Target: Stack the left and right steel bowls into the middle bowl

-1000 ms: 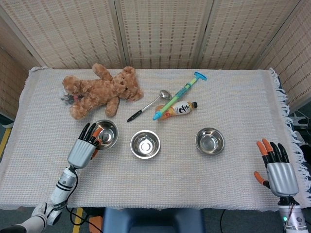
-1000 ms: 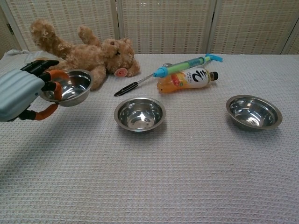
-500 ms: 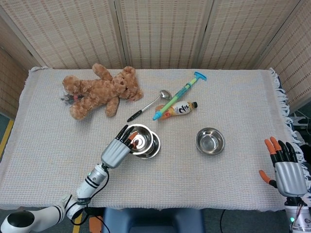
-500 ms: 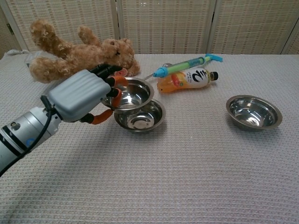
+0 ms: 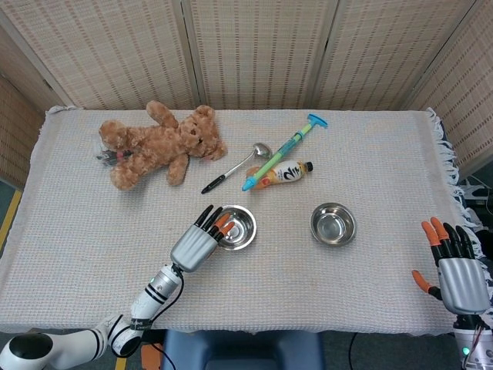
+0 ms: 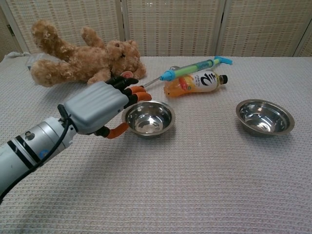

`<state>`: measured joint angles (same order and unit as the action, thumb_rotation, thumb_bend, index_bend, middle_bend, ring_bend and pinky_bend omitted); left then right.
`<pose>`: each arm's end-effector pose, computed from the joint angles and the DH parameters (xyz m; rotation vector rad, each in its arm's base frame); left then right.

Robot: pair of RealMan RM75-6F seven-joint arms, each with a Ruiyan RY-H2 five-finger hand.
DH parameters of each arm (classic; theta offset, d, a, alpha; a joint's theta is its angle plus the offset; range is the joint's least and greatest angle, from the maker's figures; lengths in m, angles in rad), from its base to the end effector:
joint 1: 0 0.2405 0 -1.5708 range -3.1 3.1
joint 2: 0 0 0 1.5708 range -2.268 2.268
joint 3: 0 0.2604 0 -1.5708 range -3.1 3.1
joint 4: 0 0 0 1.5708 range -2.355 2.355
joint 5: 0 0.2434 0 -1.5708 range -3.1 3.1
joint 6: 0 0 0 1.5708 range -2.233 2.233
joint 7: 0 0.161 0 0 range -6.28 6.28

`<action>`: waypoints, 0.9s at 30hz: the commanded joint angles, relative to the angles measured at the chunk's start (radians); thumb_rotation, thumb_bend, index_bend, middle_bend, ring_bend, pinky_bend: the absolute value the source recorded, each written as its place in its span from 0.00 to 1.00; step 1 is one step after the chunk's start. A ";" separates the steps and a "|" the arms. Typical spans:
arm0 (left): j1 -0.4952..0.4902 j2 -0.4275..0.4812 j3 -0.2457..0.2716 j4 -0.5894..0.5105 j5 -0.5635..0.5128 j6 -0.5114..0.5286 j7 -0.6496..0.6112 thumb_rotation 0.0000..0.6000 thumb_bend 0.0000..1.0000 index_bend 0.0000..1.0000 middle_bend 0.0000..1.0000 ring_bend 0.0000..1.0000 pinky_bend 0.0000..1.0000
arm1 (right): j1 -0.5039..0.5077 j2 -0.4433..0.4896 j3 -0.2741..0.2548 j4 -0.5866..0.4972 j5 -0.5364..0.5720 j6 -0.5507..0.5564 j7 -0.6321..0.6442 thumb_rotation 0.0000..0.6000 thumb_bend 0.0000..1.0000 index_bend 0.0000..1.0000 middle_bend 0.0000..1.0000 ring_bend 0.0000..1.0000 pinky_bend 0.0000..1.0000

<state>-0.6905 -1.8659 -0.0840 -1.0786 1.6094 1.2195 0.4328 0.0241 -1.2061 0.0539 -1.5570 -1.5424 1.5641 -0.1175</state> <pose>-0.1257 0.3281 -0.1164 -1.9656 -0.2956 -1.0647 -0.3304 -0.1819 0.1163 1.3629 -0.7999 0.8656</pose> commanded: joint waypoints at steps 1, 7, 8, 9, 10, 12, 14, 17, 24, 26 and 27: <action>0.042 0.081 0.030 -0.097 0.000 0.025 0.049 1.00 0.44 0.11 0.09 0.00 0.09 | -0.002 0.000 -0.008 0.000 -0.017 0.004 0.000 1.00 0.11 0.00 0.00 0.00 0.00; 0.197 0.273 0.118 -0.230 -0.025 0.139 0.062 1.00 0.45 0.06 0.09 0.00 0.09 | 0.046 -0.015 -0.022 -0.004 -0.055 -0.067 -0.052 1.00 0.11 0.00 0.00 0.00 0.00; 0.235 0.302 0.128 -0.241 -0.044 0.167 0.053 1.00 0.45 0.06 0.09 0.00 0.09 | 0.067 -0.023 -0.021 -0.006 -0.065 -0.093 -0.073 1.00 0.11 0.00 0.00 0.00 0.00; 0.260 0.320 0.134 -0.247 -0.056 0.185 0.045 1.00 0.45 0.05 0.09 0.00 0.09 | 0.084 -0.033 -0.017 -0.004 -0.070 -0.113 -0.089 1.00 0.11 0.00 0.00 0.00 0.00; 0.286 0.341 0.140 -0.251 -0.065 0.207 0.025 1.00 0.45 0.04 0.09 0.00 0.09 | 0.110 -0.049 -0.008 0.008 -0.070 -0.144 -0.114 1.00 0.11 0.00 0.00 0.00 0.00; 0.317 0.366 0.145 -0.252 -0.073 0.234 -0.006 1.00 0.44 0.03 0.08 0.00 0.09 | 0.152 -0.077 0.007 0.029 -0.056 -0.204 -0.142 1.00 0.12 0.03 0.00 0.00 0.00; 0.342 0.389 0.149 -0.249 -0.072 0.256 -0.042 1.00 0.44 0.02 0.08 0.00 0.08 | 0.205 -0.110 0.026 0.051 -0.025 -0.287 -0.156 1.00 0.12 0.07 0.00 0.00 0.00; 0.370 0.413 0.153 -0.244 -0.063 0.285 -0.102 1.00 0.44 0.01 0.07 0.00 0.09 | 0.276 -0.167 0.051 0.104 0.007 -0.381 -0.177 1.00 0.13 0.16 0.00 0.00 0.00; 0.414 0.436 0.141 -0.207 -0.056 0.324 -0.233 1.00 0.44 0.01 0.06 0.00 0.08 | 0.372 -0.291 0.071 0.232 0.039 -0.474 -0.231 1.00 0.18 0.35 0.00 0.00 0.00; 0.415 0.450 0.141 -0.208 -0.057 0.311 -0.244 1.00 0.44 0.01 0.04 0.00 0.08 | 0.384 -0.315 0.073 0.252 0.058 -0.490 -0.247 1.00 0.20 0.37 0.00 0.00 0.00; 0.417 0.455 0.137 -0.211 -0.058 0.310 -0.250 1.00 0.45 0.01 0.03 0.00 0.08 | 0.388 -0.324 0.074 0.260 0.068 -0.498 -0.252 1.00 0.22 0.38 0.00 0.00 0.00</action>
<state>-0.2795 -1.4203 0.0575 -1.2901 1.5520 1.5329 0.1936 0.4033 -1.5153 0.1228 -1.3089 -1.4885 1.0801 -0.3577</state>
